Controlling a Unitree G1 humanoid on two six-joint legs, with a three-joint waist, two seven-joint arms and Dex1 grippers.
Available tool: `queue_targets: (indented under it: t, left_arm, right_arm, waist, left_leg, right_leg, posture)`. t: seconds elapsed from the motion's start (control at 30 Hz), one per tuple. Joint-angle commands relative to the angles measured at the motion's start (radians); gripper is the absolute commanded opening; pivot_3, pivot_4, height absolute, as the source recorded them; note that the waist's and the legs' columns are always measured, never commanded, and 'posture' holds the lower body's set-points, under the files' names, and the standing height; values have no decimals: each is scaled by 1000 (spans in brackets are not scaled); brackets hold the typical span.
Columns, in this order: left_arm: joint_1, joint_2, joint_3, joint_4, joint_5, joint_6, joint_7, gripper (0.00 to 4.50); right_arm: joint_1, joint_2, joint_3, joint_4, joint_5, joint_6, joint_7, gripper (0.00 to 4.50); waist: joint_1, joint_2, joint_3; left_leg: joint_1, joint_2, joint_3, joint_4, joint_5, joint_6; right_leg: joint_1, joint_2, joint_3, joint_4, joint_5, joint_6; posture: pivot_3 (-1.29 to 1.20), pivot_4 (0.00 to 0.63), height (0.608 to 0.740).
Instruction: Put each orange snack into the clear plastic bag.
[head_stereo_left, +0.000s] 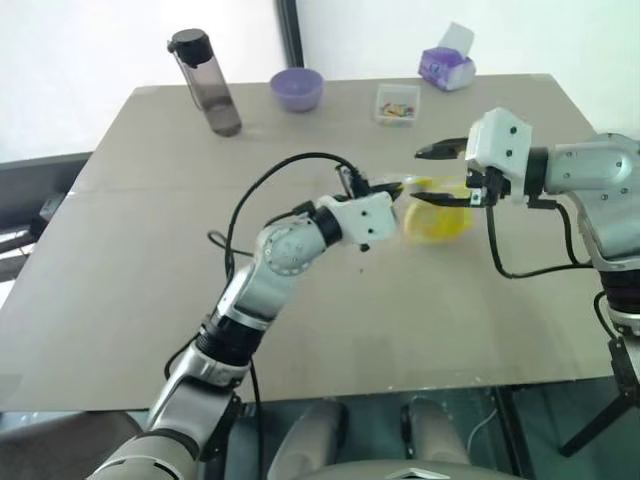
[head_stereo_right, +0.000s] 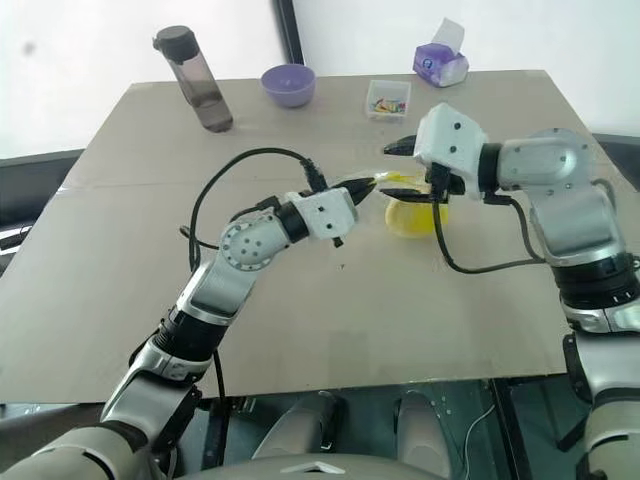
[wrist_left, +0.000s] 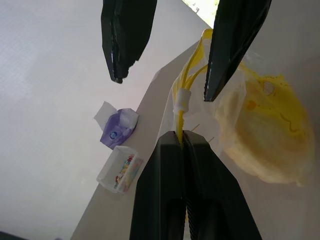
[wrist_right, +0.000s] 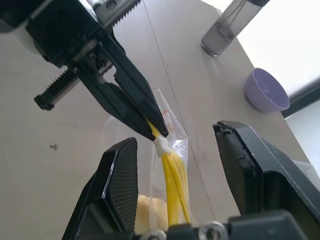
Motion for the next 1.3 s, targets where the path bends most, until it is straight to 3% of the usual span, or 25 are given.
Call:
queue_targets:
  t: [0.03,0.73,0.93,1.3]
  left_arm:
    - [-33,24,-4,-57,28,-33,-18,0]
    - [-42,24,10,-43,25,-32,-42,0]
    - [-37,24,6,-46,33,-31,-47,0]
    - [-27,31,7,-39,37,-32,-44,0]
  right_arm:
    - [-36,6,-1,37,-44,-107,-17,2721]
    - [-35,27,7,69,-86,-208,2,2721]
    - [-27,31,9,57,-88,-204,1,134]
    - [-26,32,9,49,-85,-192,5,50]
  waist:
    - [0,0,0]
    - [-2,0,0]
    - [-3,0,0]
    - [-3,0,0]
  left_leg:
    - [0,0,0,0,0,0]
    - [0,0,0,0,0,0]
    - [0,0,0,0,0,0]
    - [0,0,0,0,0,0]
  right_leg:
    - [0,0,0,0,0,0]
    - [0,0,0,0,0,0]
    - [0,0,0,0,0,0]
    - [0,0,0,0,0,0]
  posture:
    - [0,150,740]
    - [0,150,740]
    - [0,150,740]
    - [0,150,740]
